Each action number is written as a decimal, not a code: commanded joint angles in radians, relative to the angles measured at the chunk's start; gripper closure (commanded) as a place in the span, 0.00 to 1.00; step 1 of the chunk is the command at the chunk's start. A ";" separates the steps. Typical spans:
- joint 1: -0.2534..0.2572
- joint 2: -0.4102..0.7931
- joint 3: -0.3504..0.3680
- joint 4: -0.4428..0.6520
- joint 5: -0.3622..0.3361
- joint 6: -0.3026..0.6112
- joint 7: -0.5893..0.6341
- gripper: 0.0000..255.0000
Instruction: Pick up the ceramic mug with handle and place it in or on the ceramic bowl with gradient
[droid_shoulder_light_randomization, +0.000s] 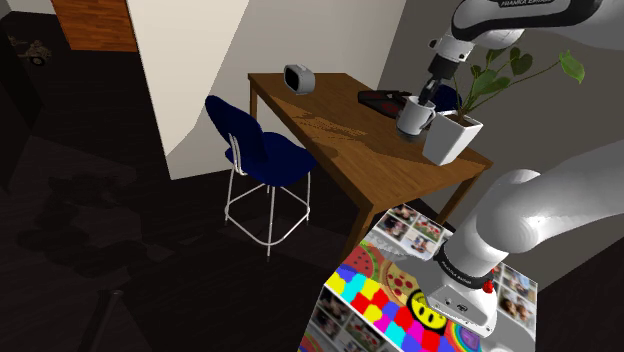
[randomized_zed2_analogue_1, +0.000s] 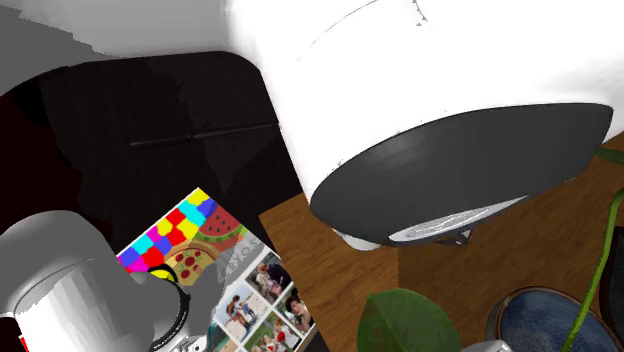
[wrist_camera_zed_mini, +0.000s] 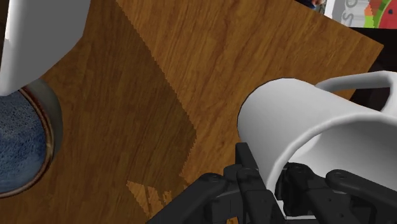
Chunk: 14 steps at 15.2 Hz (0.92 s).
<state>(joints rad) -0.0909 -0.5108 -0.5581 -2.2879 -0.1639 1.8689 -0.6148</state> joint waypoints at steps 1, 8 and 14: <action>0.007 0.046 -0.036 0.052 0.010 -0.005 -0.040 1.00; 0.044 0.304 -0.223 0.299 0.126 -0.024 -0.260 1.00; -0.007 0.627 -0.359 0.571 0.368 -0.103 -0.507 1.00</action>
<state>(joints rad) -0.0800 0.0482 -0.8982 -1.7763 0.1481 1.7887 -1.0736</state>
